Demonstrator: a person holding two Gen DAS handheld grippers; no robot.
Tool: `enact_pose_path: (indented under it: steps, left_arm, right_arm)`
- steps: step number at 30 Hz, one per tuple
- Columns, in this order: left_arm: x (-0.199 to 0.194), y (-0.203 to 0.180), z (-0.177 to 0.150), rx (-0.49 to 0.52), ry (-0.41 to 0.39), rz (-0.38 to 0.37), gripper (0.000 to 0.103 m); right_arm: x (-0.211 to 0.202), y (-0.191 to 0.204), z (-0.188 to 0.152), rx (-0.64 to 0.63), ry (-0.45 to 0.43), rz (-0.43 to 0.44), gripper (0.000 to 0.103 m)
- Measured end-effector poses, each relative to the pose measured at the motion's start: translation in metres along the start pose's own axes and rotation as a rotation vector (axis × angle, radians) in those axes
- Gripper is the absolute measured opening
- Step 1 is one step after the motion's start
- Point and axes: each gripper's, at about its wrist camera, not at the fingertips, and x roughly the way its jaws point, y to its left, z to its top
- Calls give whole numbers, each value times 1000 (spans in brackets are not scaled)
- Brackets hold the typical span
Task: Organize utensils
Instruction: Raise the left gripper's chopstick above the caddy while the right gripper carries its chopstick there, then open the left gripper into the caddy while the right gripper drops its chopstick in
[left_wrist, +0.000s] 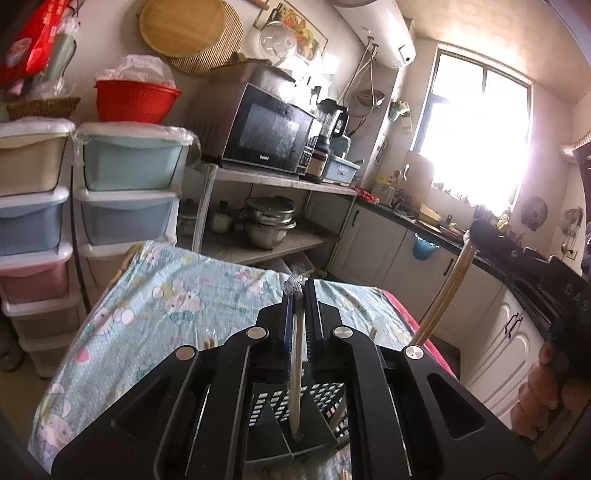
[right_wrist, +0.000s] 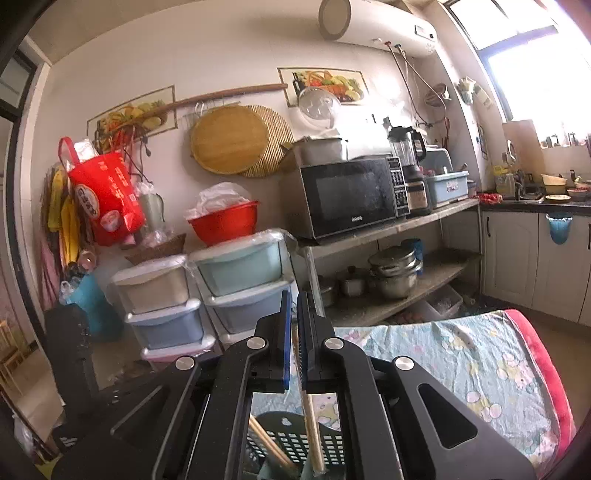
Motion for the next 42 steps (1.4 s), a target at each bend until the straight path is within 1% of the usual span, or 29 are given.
enact_pose_path:
  steps: [10, 15, 18, 21, 24, 25, 26, 28, 30, 32, 34, 35, 36, 37, 39, 40, 42]
  left_arm:
    - [11, 4, -19, -5, 44, 7, 3]
    - [14, 4, -26, -5, 51, 13, 3]
    - [13, 3, -28, -10, 58, 16, 3]
    - [11, 2, -30, 7, 62, 24, 3]
    - [9, 2, -32, 11, 69, 29, 3]
    - [8, 2, -33, 14, 71, 31, 3]
    - [7, 2, -34, 17, 72, 34, 3]
    - [7, 1, -35, 23, 80, 42, 3]
    - [4, 1, -38, 15, 88, 41, 3]
    - [2, -1, -41, 10, 91, 41, 4]
    - [0, -2, -44, 4, 91, 43, 11]
    - [0, -2, -46, -1, 93, 43, 20]
    - [0, -1, -47, -6, 94, 44, 23]
    - [-1, -2, -48, -10, 94, 43, 29]
    - [-3, -2, -51, -12, 97, 38, 35]
    - [-4, -2, -51, -9, 98, 38, 39]
    - [-9, -2, -52, -10, 96, 35, 51]
  right_arm:
    - [22, -15, -26, 55, 51, 5, 4]
    - [29, -19, -33, 81, 80, 21, 4]
    - [32, -20, -37, 86, 95, 18, 4]
    - [32, -22, -40, 84, 104, 9, 4]
    - [32, -29, -43, 105, 122, 7, 5]
    - [31, -31, -44, 111, 130, 11, 8]
    - [30, -34, -45, 117, 136, 12, 16]
    - [27, -37, -46, 121, 142, 13, 26]
    - [23, -38, -48, 112, 151, 8, 27]
    - [19, -40, -51, 103, 161, 5, 34]
    - [13, -42, -55, 98, 168, 0, 38]
    - [11, -42, -56, 93, 172, -4, 39]
    - [9, -43, -58, 87, 176, -9, 39]
    - [6, -43, -59, 78, 181, -14, 41]
    - [1, -43, -62, 65, 187, -25, 42]
    - [-3, -43, -64, 60, 188, -26, 43]
    - [-10, -44, -67, 56, 188, -29, 47]
